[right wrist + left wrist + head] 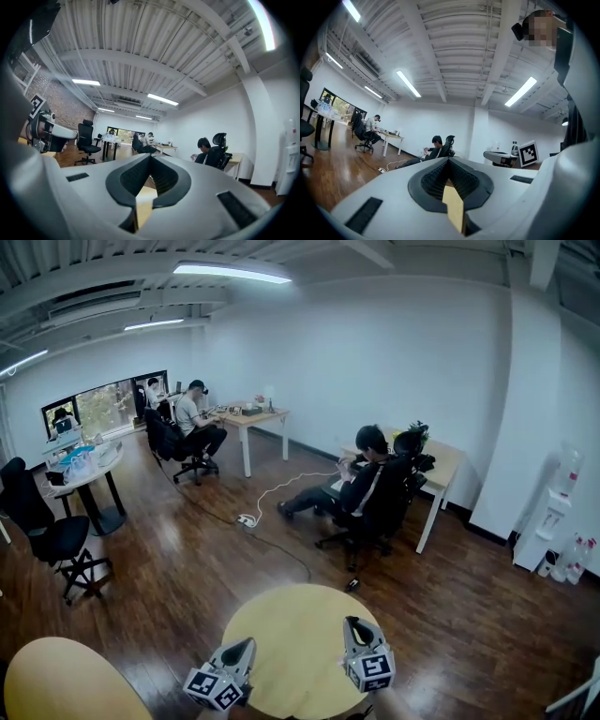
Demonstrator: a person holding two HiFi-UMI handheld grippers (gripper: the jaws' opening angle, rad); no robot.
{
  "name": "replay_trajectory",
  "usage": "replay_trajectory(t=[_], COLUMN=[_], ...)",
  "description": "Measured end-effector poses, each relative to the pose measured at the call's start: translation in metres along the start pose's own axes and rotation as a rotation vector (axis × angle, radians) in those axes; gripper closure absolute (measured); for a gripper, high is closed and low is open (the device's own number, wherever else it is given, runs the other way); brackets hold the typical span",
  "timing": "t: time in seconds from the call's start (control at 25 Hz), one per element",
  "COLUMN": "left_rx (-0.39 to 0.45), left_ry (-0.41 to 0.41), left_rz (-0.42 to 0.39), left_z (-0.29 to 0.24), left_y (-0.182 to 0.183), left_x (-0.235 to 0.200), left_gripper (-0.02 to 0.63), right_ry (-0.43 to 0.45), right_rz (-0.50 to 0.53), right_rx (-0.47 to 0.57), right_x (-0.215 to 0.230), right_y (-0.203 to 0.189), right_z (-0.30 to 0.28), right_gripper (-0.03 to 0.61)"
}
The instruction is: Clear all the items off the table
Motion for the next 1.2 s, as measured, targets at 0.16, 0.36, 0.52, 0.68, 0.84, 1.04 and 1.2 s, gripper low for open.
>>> replay_trajectory(t=[0.16, 0.36, 0.52, 0.68, 0.84, 1.04, 1.2], left_rx=[0.042, 0.063, 0.106, 0.156, 0.207, 0.212, 0.301], left_ry=[-0.027, 0.070, 0.188, 0.362, 0.621, 0.937, 1.124], left_rz=[0.040, 0.057, 0.070, 0.060, 0.036, 0.013, -0.010], left_z=[0.014, 0.039, 0.063, 0.118, 0.193, 0.304, 0.380], left_y=[0.008, 0.008, 0.012, 0.020, 0.020, 0.004, 0.006], left_x=[-0.003, -0.016, -0.022, -0.030, -0.024, 0.000, 0.019], left_gripper=[0.623, 0.623, 0.623, 0.623, 0.623, 0.623, 0.623], right_ry=[0.034, 0.077, 0.160, 0.312, 0.490, 0.713, 0.880], right_rz=[0.000, -0.007, -0.006, 0.042, 0.066, 0.089, 0.136], right_rx=[0.001, -0.021, -0.028, -0.027, 0.007, -0.006, 0.013], right_x=[-0.015, -0.023, -0.035, -0.076, -0.129, -0.221, -0.306], right_y=[0.002, -0.001, 0.000, 0.011, 0.025, 0.018, 0.021], right_z=[-0.007, -0.019, -0.038, -0.069, -0.098, -0.106, -0.097], right_gripper=[0.577, 0.577, 0.577, 0.577, 0.577, 0.577, 0.577])
Point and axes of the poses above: the fingertips, and each gripper's own axes: z backward along the fingers, x to its right, y out of its top, the point moved 7 cm from there along z, backward along the fingers, and after that the axes turned 6 degrees about -x, right-handed, at the moved point
